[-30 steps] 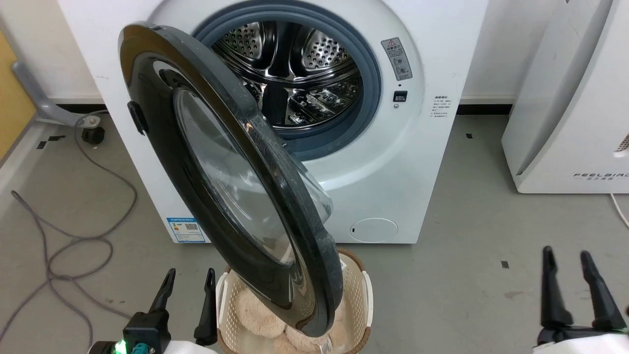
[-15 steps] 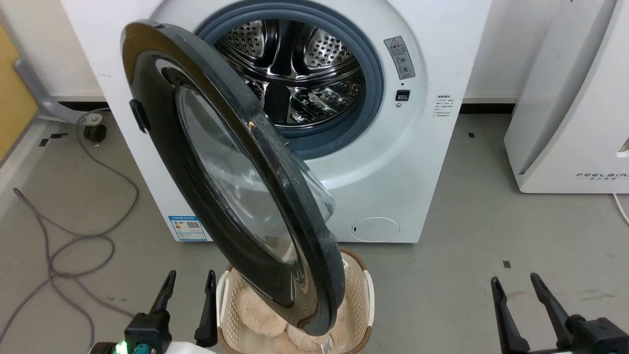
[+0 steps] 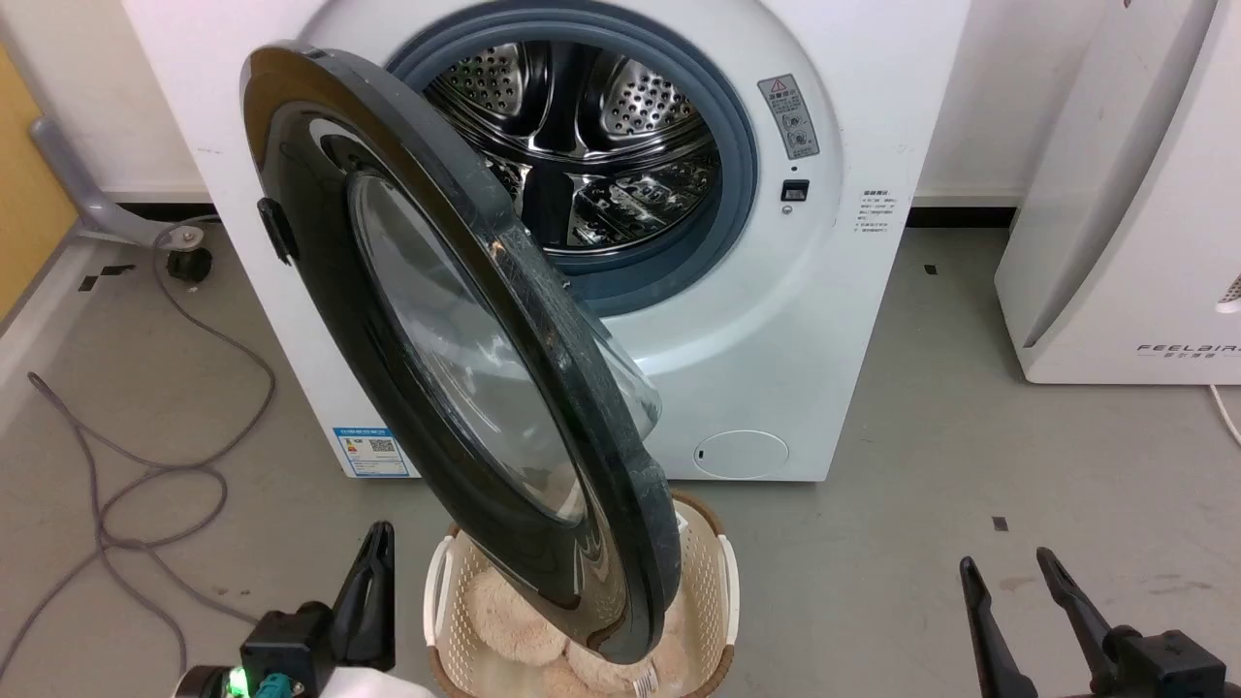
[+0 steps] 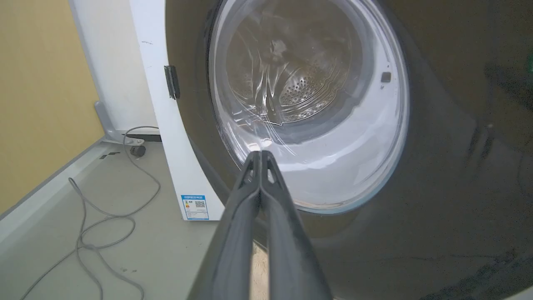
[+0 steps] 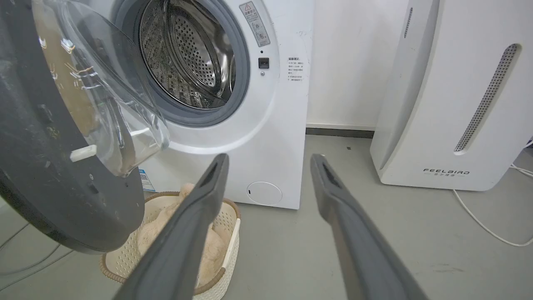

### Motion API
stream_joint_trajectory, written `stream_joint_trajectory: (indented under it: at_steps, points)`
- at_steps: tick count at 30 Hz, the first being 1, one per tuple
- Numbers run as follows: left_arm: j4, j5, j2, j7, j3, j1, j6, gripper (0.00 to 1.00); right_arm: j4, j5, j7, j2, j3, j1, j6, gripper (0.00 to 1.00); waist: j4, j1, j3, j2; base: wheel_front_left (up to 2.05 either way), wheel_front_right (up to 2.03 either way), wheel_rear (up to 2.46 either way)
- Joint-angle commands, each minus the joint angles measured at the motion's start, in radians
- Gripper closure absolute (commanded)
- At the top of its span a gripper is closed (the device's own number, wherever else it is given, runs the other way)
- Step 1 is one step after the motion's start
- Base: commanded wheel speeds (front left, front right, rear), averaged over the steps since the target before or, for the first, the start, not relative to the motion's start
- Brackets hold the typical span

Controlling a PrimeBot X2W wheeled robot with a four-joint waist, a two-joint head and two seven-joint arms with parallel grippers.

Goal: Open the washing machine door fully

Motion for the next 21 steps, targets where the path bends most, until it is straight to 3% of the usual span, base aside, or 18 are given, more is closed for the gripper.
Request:
stream_joint_trajectory:
  at_steps: [1, 7, 21]
  points:
    - [-0.015, -0.004, 0.004, -0.001, 0.000, -0.008, 0.005, 1.00, 0.003, 0.002, -0.002, 0.002, -0.003, 0.002, 0.001, 0.00, 0.000, 0.0000, 0.001, 0.0000, 0.00, 0.00, 0.00]
    - [-0.117, -0.004, 0.019, 0.004, -0.017, -0.025, -0.015, 1.00, 0.011, 0.011, -0.003, 0.002, -0.010, 0.000, 0.001, 0.00, 0.002, 0.0000, 0.004, 0.0000, 0.00, 0.00, 0.00]
    - [-0.470, -0.004, -0.011, 0.063, -0.066, -0.140, 0.006, 1.00, 0.036, 0.024, -0.010, 0.002, -0.022, -0.009, 0.001, 0.00, 0.010, 0.0000, 0.013, 0.0000, 0.00, 0.00, 0.00]
